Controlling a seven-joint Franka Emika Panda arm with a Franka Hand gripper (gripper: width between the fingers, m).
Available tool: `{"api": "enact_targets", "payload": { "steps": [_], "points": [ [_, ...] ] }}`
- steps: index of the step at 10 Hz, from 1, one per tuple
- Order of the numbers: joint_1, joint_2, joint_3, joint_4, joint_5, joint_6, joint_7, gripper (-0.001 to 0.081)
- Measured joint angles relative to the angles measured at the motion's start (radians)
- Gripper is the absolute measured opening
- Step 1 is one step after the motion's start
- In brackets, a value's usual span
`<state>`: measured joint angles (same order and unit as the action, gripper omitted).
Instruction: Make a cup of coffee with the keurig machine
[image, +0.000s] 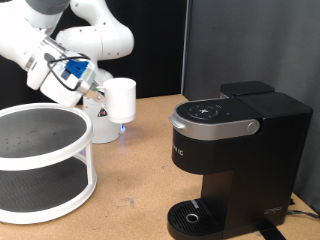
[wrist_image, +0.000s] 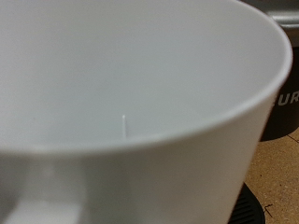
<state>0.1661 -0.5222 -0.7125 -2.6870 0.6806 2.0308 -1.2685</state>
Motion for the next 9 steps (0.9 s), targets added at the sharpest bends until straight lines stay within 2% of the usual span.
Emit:
{"api": "enact_targets", "payload": {
  "steps": [2,7,9],
  "points": [
    [0.021,0.012,0.020,0.000,0.009,0.020,0.006,0.0063],
    [0.022,0.025,0.024,-0.012,0.015,0.023,0.020,0.0063],
    [0.030,0.052,0.040,-0.039,0.040,0.093,0.032,0.0063]
  ]
}}
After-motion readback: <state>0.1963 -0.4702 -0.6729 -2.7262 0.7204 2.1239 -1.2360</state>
